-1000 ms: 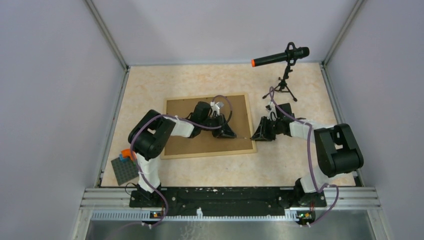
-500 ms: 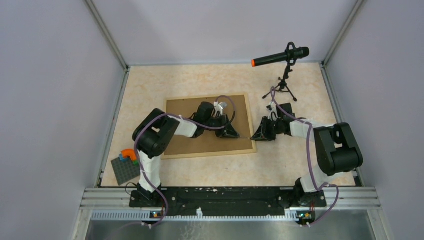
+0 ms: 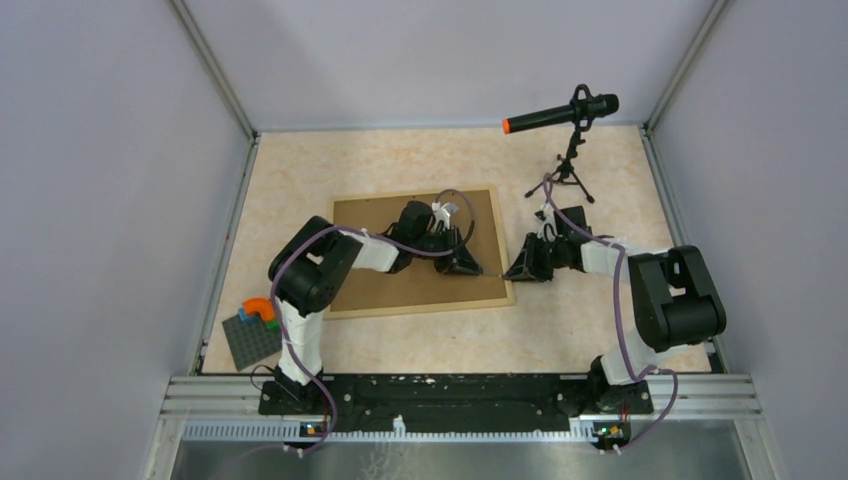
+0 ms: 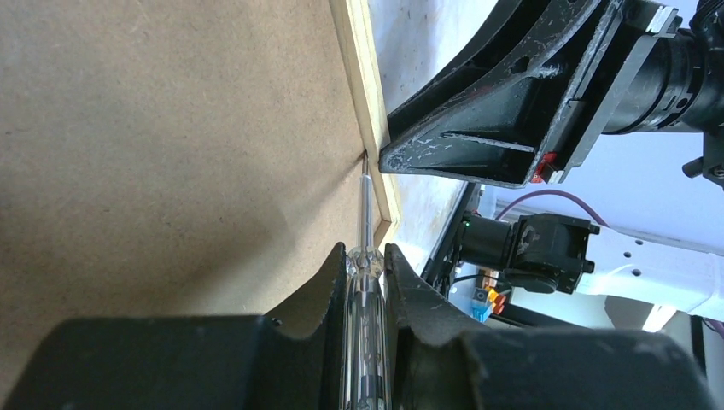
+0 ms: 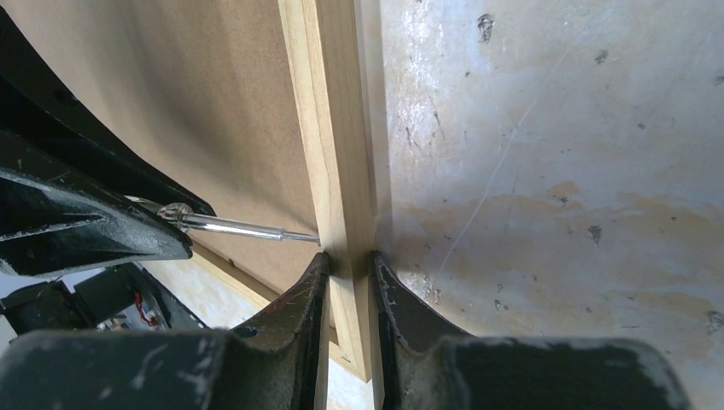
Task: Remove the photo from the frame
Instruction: Release the photo frame item from the photo frame.
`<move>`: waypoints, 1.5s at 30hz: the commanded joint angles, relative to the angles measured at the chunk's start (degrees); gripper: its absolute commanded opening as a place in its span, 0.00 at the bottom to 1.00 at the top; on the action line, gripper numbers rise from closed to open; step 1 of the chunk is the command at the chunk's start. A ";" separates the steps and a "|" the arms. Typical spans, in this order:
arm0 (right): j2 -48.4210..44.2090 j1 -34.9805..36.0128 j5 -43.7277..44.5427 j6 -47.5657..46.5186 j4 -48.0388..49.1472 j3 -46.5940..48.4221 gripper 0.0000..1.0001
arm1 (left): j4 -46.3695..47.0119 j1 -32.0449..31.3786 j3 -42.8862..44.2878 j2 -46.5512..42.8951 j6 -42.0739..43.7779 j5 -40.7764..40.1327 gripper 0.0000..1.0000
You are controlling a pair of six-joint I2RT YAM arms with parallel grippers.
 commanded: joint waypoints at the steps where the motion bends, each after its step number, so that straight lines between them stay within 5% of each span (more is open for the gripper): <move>1: 2.57 0.71 3.42 -0.08 0.26 -1.48 0.00 | -0.12 -6.08 3.89 2.00 1.46 -2.56 0.00; 11: 2.22 1.90 3.57 0.98 0.41 -1.34 0.00 | -16.02 -12.20 17.09 -0.79 13.82 -10.39 0.00; 29: 0.92 1.88 4.25 -0.03 -2.37 0.45 0.00 | -26.60 -17.20 25.05 -1.47 25.63 -17.62 0.00; 45: -8.20 0.32 8.00 -6.69 -9.94 7.47 0.59 | -21.18 -3.19 13.75 -9.15 21.28 -7.58 0.00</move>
